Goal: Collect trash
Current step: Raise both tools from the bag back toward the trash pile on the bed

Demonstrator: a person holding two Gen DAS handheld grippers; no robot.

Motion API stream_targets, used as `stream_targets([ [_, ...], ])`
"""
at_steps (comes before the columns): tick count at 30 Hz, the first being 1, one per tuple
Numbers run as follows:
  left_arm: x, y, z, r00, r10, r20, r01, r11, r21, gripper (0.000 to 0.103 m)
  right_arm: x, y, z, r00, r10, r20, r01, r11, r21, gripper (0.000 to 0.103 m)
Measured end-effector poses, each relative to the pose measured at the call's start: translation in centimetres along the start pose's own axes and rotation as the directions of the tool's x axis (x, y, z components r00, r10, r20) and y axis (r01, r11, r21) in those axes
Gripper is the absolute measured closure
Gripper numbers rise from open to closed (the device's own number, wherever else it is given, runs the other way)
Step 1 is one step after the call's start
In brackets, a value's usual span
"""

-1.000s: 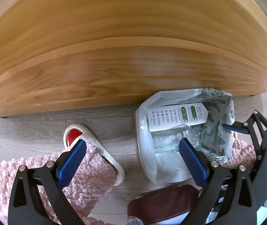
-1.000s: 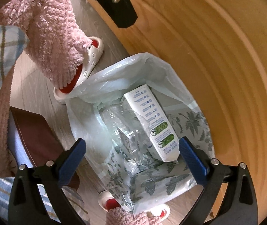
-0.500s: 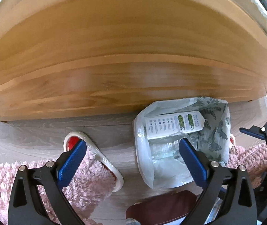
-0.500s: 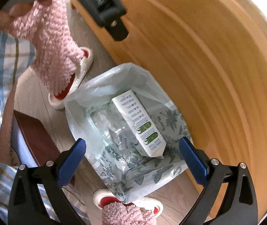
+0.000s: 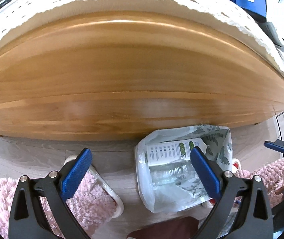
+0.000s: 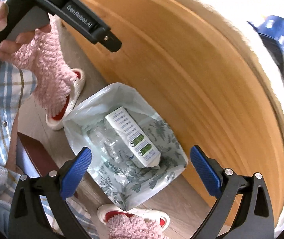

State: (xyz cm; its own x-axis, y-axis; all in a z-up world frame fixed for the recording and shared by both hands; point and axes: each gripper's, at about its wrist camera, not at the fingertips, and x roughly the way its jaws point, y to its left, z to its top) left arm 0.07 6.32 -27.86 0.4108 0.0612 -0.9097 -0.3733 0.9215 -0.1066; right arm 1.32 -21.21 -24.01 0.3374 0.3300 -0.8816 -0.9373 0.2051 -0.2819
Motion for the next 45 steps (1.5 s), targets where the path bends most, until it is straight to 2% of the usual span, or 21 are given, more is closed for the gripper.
stream_targets([
  [4, -0.1, 0.0, 0.3, 1.000, -0.005, 0.018, 0.005, 1.000, -0.020, 0.007, -0.7, -1.0, -0.3, 1.000, -0.010, 0.020, 0.009, 0.999, 0.038, 0.008],
  [12, -0.9, -1.3, 0.2, 0.997, 0.009, 0.073, -0.013, 0.999, 0.052, 0.007, -2.9, -2.6, 0.0, 0.994, -0.065, 0.087, 0.051, 0.988, 0.148, 0.008],
  [19, -3.2, -2.1, 0.2, 0.981, 0.023, 0.191, -0.038, 0.997, 0.073, 0.007, -5.2, -4.3, -0.9, 0.984, -0.112, 0.141, 0.071, 0.961, 0.268, 0.008],
  [26, -6.3, -3.2, 0.2, 0.952, -0.013, 0.306, -0.020, 0.994, 0.106, 0.007, -8.5, -6.8, -1.8, 0.945, -0.221, 0.240, 0.106, 0.904, 0.415, 0.008],
  [34, -9.3, -4.4, 0.7, 0.929, -0.050, 0.367, -0.007, 0.988, 0.153, 0.007, -11.0, -8.7, -2.8, 0.899, -0.318, 0.300, 0.117, 0.836, 0.536, 0.008],
  [39, -10.8, -5.1, 1.2, 0.908, -0.066, 0.413, -0.001, 0.987, 0.160, 0.007, -12.5, -9.8, -3.5, 0.866, -0.378, 0.328, 0.115, 0.788, 0.605, 0.008],
  [45, -12.2, -6.2, 1.5, 0.895, -0.091, 0.437, 0.016, 0.985, 0.173, 0.007, -13.7, -10.8, -4.1, 0.836, -0.426, 0.345, 0.113, 0.750, 0.652, 0.008],
])
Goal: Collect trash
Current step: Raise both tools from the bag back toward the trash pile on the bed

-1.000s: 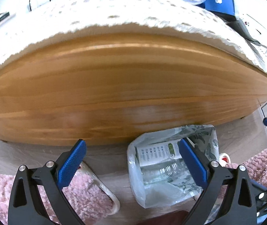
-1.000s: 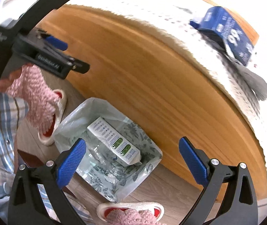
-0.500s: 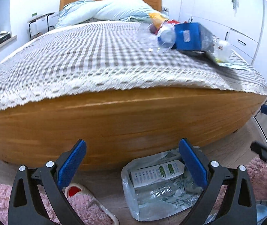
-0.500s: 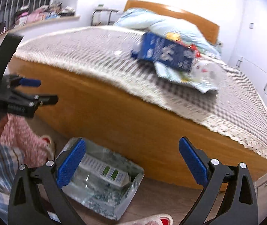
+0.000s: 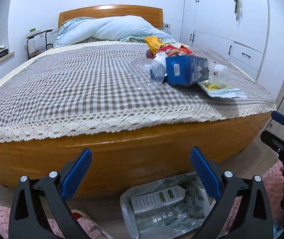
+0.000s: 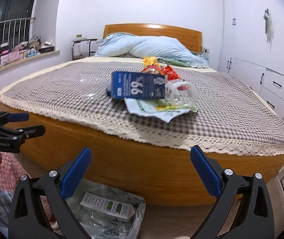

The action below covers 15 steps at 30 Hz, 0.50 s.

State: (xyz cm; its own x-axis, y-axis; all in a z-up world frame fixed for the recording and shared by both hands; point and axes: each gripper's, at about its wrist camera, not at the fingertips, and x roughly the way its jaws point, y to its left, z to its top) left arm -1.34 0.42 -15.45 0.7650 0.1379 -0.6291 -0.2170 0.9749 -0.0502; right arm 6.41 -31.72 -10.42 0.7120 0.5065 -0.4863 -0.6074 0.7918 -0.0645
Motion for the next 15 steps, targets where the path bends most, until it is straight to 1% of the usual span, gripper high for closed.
stream_targets([
  [5, -0.7, -1.1, 1.2, 0.999, -0.021, 0.038, 0.020, 1.000, 0.019, 0.007, -0.4, -0.9, 0.9, 0.999, -0.023, 0.026, 0.023, 0.999, 0.038, 0.008],
  [8, -0.7, -1.7, 1.8, 0.999, -0.027, 0.046, 0.025, 0.999, 0.040, 0.007, -0.6, -1.3, 1.4, 0.999, -0.031, 0.043, 0.028, 0.998, 0.058, 0.008],
  [12, -0.8, -2.3, 2.8, 0.997, -0.057, 0.058, 0.055, 0.997, 0.045, 0.007, -0.9, -1.9, 2.2, 0.996, -0.045, 0.073, 0.039, 0.996, 0.079, 0.008],
  [15, -1.0, -2.6, 3.6, 0.995, -0.065, 0.077, 0.061, 0.997, 0.052, 0.007, -1.1, -2.4, 2.8, 0.994, -0.055, 0.099, 0.045, 0.994, 0.104, 0.008],
])
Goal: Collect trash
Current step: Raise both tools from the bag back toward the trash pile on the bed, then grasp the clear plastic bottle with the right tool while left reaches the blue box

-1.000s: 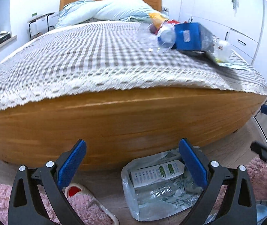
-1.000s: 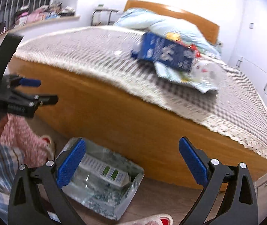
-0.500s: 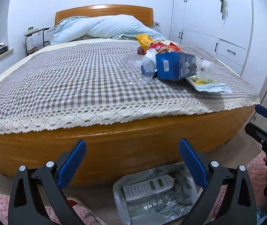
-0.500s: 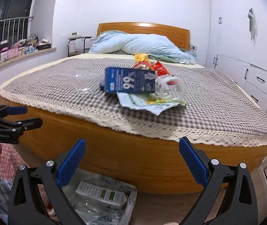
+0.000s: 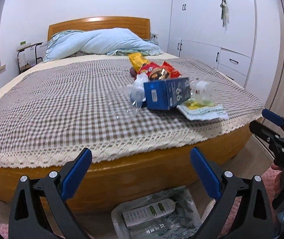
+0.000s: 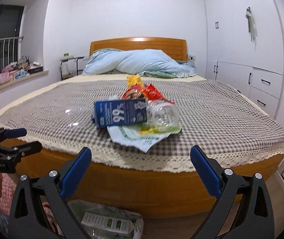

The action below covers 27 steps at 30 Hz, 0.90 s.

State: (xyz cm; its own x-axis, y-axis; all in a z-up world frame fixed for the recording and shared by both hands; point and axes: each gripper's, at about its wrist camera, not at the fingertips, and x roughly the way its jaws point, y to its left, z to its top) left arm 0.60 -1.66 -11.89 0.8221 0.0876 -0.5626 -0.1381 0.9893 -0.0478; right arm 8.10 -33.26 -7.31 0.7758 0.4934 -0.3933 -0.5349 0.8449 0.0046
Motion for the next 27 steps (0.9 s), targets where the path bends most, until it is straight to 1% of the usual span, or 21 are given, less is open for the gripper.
stream_targets([
  [6, 0.0, -0.2, 1.6, 0.999, -0.010, 0.034, 0.010, 1.000, -0.004, 0.007, 0.0, -0.9, 1.4, 0.999, -0.019, 0.051, 0.018, 0.999, 0.027, 0.008],
  [14, -0.3, -0.1, 3.9, 0.996, 0.009, 0.090, -0.009, 1.000, -0.004, 0.007, -0.1, -2.2, 3.8, 0.992, -0.031, 0.121, 0.026, 0.999, 0.042, 0.008],
  [18, -0.4, 0.1, 5.5, 0.992, 0.027, 0.122, -0.027, 1.000, -0.005, 0.007, 0.1, -2.5, 5.5, 0.985, -0.043, 0.170, 0.036, 0.998, 0.047, 0.008],
  [20, -0.2, 0.2, 6.2, 0.991, 0.033, 0.129, -0.032, 0.999, -0.010, 0.007, 0.4, -2.8, 6.5, 0.980, -0.056, 0.188, 0.046, 0.997, 0.059, 0.008],
  [23, 0.1, 0.6, 7.0, 0.991, 0.025, 0.133, -0.022, 0.999, -0.025, 0.007, 0.8, -3.4, 7.4, 0.979, -0.056, 0.199, 0.042, 0.997, 0.071, 0.008],
  [27, 1.0, 0.9, 7.7, 0.991, 0.031, 0.127, -0.026, 0.999, -0.034, 0.007, 1.4, -4.1, 7.6, 0.976, -0.081, 0.203, 0.067, 0.995, 0.073, 0.008],
])
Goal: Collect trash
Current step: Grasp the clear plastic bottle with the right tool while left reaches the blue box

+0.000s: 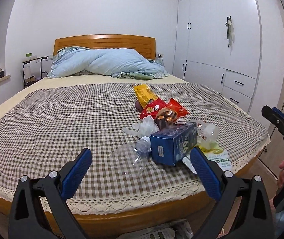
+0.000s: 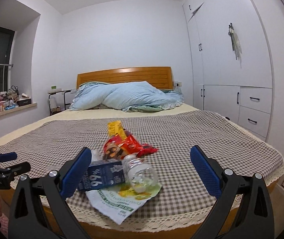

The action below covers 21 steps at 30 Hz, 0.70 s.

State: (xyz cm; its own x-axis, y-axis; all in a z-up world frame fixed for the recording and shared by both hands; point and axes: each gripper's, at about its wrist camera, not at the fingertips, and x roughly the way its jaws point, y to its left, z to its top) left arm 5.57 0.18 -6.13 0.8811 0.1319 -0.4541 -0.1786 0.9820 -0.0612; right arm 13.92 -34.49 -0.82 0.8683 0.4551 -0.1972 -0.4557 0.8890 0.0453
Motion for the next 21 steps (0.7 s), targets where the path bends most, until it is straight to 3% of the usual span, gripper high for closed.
stream_targets([
  [10, 3.7, 0.1, 0.9, 0.997, 0.006, -0.075, -0.007, 1.000, -0.010, 0.007, 4.3, -2.4, -1.7, 0.992, -0.022, -0.121, 0.025, 0.999, 0.029, 0.008],
  [21, 5.9, 0.4, 0.1, 0.992, -0.008, -0.122, 0.008, 1.000, -0.001, 0.007, 9.6, -1.5, -4.0, 0.964, 0.015, -0.265, -0.024, 0.999, -0.031, 0.008],
])
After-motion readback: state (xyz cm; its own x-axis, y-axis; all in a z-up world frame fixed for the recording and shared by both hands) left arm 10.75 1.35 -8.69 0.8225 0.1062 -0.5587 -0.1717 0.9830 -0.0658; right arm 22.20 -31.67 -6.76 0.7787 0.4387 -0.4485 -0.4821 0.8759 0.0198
